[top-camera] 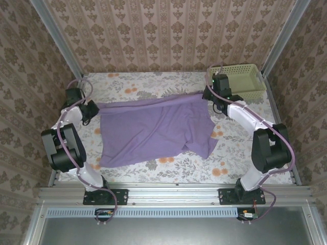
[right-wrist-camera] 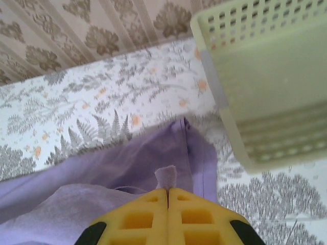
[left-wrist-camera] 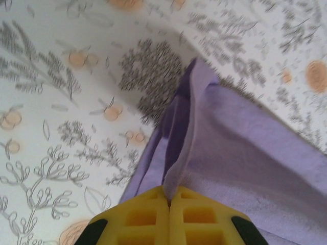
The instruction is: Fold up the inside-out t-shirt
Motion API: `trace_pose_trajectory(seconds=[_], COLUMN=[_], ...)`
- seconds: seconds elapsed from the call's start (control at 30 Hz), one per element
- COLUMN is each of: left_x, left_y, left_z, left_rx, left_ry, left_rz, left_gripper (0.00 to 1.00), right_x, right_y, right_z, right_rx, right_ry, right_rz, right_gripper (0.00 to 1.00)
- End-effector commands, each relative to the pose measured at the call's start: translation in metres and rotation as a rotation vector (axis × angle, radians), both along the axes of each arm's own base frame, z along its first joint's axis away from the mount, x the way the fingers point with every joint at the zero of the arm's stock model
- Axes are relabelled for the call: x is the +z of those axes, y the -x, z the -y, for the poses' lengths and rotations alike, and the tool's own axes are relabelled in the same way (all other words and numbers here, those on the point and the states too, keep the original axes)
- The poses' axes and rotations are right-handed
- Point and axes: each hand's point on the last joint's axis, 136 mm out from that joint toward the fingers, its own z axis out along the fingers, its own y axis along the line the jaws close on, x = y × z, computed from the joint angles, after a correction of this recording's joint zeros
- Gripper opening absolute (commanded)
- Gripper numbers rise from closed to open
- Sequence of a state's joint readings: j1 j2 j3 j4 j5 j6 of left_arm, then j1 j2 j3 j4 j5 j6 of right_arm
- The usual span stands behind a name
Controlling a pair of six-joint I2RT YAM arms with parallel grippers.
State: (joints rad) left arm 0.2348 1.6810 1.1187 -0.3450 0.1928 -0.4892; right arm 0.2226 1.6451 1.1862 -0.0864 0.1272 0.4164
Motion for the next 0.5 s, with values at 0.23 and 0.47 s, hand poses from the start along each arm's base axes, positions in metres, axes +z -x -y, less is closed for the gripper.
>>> trace_pose_trajectory(seconds=[0.23,0.47], left_x=[-0.036,0.021], left_y=[0.070,0.057], left_z=[0.001,0.004], left_rx=[0.198,0.167], left_ry=[0.055,-0.015], left_rz=[-0.079,0.050], left_gripper=[0.46,0.56], right_x=[-0.040,0.005], right_y=[0.064,0.050], right_z=[-0.002,-0.015], right_rx=[0.006,0.042], right_ry=[-0.143,-0.068], right_rz=[-0.063,-0.004], right_gripper=[0.28,0.51])
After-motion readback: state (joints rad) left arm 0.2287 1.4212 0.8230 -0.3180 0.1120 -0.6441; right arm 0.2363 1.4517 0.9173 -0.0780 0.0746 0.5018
